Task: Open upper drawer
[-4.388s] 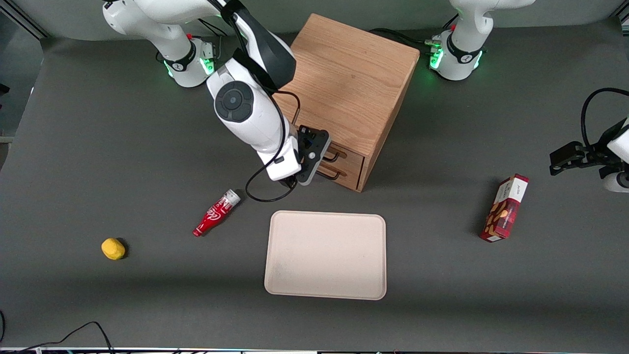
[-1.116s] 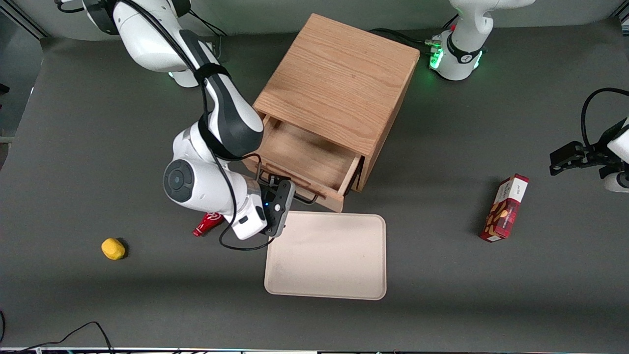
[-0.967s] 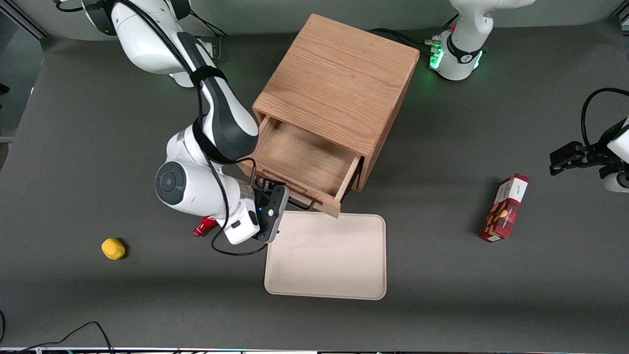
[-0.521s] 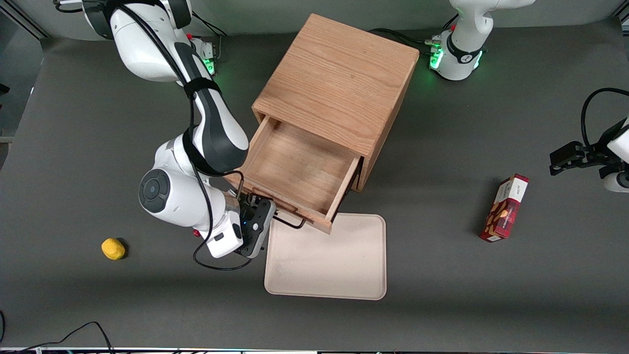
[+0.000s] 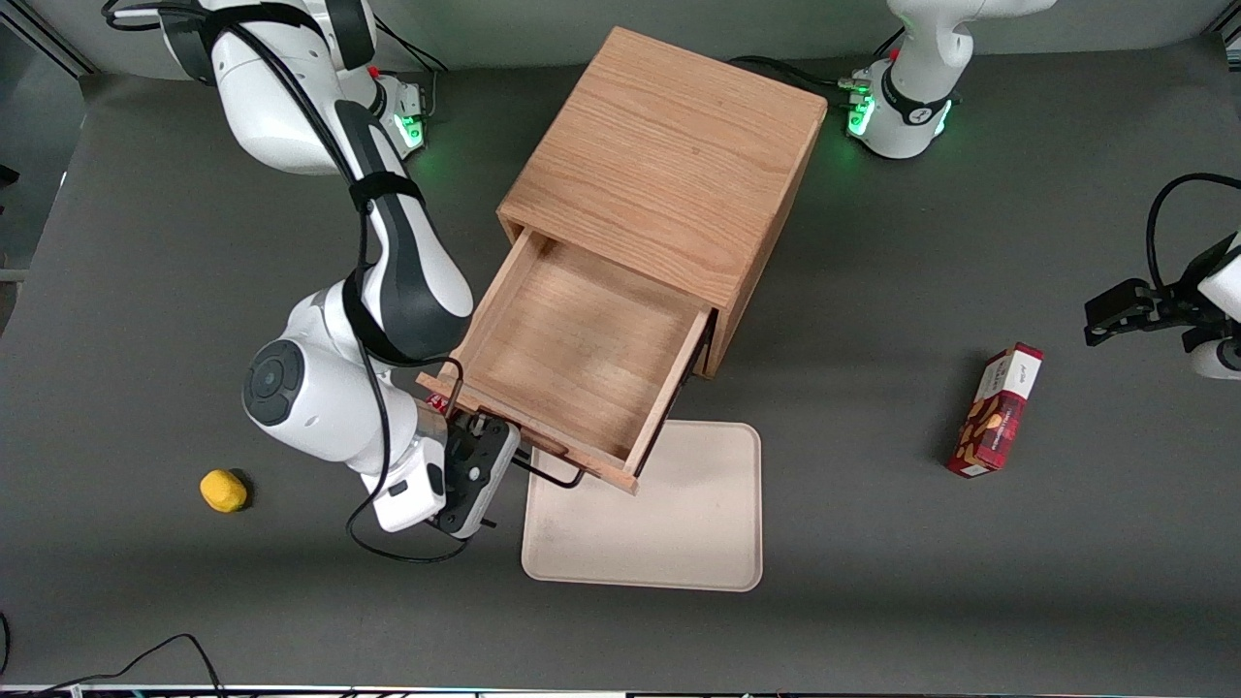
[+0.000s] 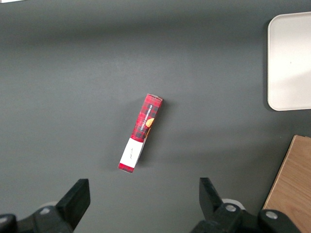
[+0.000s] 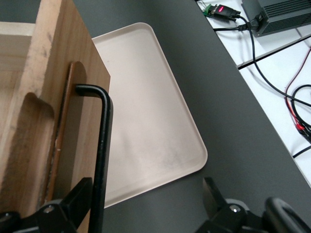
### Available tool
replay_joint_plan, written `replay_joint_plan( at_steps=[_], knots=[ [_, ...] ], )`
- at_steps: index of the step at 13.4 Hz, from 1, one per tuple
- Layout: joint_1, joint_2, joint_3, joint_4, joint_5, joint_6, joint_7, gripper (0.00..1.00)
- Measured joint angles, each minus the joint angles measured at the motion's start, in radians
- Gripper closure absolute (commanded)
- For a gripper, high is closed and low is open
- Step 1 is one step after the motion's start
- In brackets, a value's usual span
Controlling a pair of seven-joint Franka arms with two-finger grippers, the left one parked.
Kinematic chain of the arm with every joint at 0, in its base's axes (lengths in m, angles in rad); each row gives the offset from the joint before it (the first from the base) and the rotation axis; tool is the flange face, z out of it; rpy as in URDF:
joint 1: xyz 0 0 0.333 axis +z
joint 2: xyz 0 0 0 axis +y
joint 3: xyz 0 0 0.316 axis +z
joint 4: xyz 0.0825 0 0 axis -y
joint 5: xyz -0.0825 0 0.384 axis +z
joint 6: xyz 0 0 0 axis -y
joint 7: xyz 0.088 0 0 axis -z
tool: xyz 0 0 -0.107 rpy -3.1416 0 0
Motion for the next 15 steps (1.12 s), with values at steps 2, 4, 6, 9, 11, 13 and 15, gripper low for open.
replay_joint_plan(
  at_steps=[2,4,6,9,11,13,15],
  knots=[
    [-0.003,0.001,0.000,0.006,0.000,0.000,0.000,0.00],
    [-0.003,0.001,0.000,0.009,0.006,-0.001,0.011,0.00],
    [-0.003,-0.001,0.000,0.026,0.036,-0.031,0.043,0.00],
    [-0.015,-0.050,-0.006,0.053,0.051,-0.094,0.155,0.00],
    [-0.065,-0.120,-0.007,0.048,0.051,-0.147,0.263,0.00],
    [-0.152,-0.189,-0.005,0.033,0.036,-0.232,0.346,0.00],
    [-0.254,-0.250,0.051,0.020,-0.094,-0.285,0.429,0.00]
  ],
)
